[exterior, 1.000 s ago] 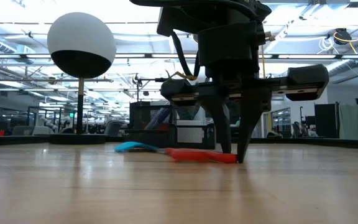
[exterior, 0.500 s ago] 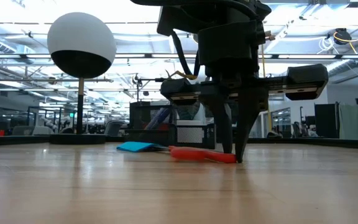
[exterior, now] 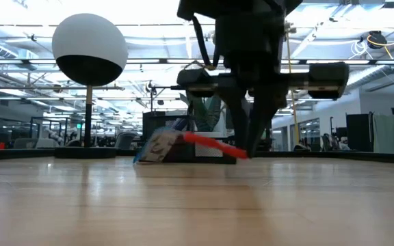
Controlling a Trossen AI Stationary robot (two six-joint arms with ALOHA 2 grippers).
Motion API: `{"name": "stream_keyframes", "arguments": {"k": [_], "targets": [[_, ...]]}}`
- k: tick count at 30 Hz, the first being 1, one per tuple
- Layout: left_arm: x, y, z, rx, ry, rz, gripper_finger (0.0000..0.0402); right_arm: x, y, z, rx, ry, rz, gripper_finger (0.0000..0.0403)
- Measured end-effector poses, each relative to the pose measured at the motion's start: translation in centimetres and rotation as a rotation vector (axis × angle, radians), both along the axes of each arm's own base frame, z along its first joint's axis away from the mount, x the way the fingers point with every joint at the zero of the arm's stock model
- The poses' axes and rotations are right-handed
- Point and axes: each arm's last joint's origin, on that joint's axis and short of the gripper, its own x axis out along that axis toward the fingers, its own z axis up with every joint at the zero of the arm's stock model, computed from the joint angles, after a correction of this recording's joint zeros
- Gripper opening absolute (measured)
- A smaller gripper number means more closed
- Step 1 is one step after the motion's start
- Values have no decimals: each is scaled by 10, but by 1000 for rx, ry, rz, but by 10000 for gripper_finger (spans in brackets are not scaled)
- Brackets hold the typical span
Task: Pick and place office supplies into organizer
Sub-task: Put the red scissors into the desk organizer
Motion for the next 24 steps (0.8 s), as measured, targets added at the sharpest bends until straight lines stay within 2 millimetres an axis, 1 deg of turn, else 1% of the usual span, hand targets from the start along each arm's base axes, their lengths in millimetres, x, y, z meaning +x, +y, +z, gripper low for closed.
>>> {"name": "stream_keyframes", "arguments": {"k": [6,12,20,24], "targets": [[3,-1,-4,6,27,0,37,-2,0,13,27,-26,-29,4],[14,-3,-12,16,74,0,37,-2,0,18,39,-42,-45,3],[24,-5,-18,18,100,0,37,-2,1,19,41,-48,-46,2],[29,-6,-21,21,112,0,37,-4,0,18,21,-43,29,9]]}}
